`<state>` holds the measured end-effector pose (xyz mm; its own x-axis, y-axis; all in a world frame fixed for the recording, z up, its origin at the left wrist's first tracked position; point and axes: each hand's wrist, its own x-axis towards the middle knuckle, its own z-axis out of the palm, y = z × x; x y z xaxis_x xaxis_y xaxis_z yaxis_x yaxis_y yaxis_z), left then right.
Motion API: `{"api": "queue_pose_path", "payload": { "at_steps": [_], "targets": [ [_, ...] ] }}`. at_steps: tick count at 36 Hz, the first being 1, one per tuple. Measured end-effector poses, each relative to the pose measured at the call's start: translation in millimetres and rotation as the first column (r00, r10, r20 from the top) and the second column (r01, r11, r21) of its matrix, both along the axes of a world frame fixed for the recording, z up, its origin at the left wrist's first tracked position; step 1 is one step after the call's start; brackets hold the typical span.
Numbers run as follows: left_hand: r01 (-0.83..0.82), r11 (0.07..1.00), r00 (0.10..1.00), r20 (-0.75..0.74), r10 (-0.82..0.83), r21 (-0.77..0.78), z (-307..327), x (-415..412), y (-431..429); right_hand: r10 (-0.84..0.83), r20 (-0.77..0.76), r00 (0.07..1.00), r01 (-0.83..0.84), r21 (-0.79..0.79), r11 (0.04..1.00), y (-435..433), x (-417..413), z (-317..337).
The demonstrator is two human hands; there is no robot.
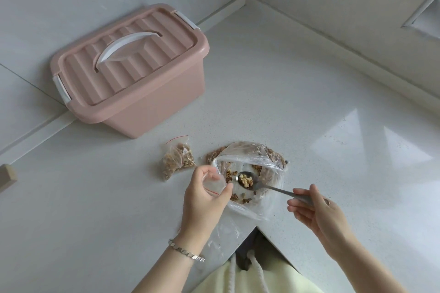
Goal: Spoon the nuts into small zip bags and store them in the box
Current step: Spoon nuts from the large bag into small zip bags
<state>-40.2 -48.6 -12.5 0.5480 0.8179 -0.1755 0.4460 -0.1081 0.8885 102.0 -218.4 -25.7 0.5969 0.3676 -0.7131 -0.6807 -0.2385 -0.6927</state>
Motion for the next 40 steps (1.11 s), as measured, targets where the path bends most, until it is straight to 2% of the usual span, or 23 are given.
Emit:
{"api": "queue_pose_path", "payload": {
  "at_steps": [6, 11, 17, 23, 25, 28, 31, 35, 40],
  "targets": [
    [0.027, 0.999, 0.998, -0.055, -0.029, -0.045, 1.2, 12.3, -4.3, -0.037, 0.205, 0.978, 0.014, 0.114, 0.993, 5.3, 1.9, 41.1],
    [0.042, 0.998, 0.998, -0.045, -0.044, -0.045, 4.4, 22.4, -6.2, -0.031, 0.405, 0.914, -0.045, 0.179, 0.983, 17.6, -12.0, 68.5],
    [0.034, 0.999, 0.999, -0.005, -0.034, 0.008, 7.5, 28.7, -5.5, 0.053, 0.679, 0.732, -0.177, 0.114, 0.977, 21.1, -30.0, 71.8],
    [0.041, 0.999, 0.999, -0.028, -0.041, -0.007, 5.2, 27.2, -2.9, 0.174, 0.858, 0.483, -0.271, -0.042, 0.962, 13.3, -34.0, 69.1],
    [0.047, 0.999, 0.998, -0.033, -0.047, -0.016, 6.1, 24.5, -3.1, 0.122, 0.857, 0.501, -0.228, -0.006, 0.974, 12.3, -31.8, 66.4],
    [0.019, 1.0, 1.0, -0.024, -0.019, -0.024, 4.8, 17.9, -2.7, 0.049, 0.78, 0.624, -0.128, 0.04, 0.991, 13.4, -26.8, 61.7],
    [-0.027, 1.0, 0.999, -0.027, 0.027, -0.003, 3.4, 10.1, 0.1, 0.081, 0.704, 0.706, -0.104, -0.011, 0.995, 11.4, -19.2, 42.8],
    [-0.063, 0.998, 0.997, -0.038, 0.064, 0.022, 4.4, -0.8, 5.1, 0.18, 0.633, 0.753, -0.128, -0.127, 0.984, 7.3, -13.5, 7.1],
    [-0.088, 0.996, 0.995, -0.046, 0.089, 0.027, 4.8, -9.9, 10.4, 0.219, 0.602, 0.768, -0.152, -0.161, 0.975, 10.9, -11.5, -17.1]
  ]
}}
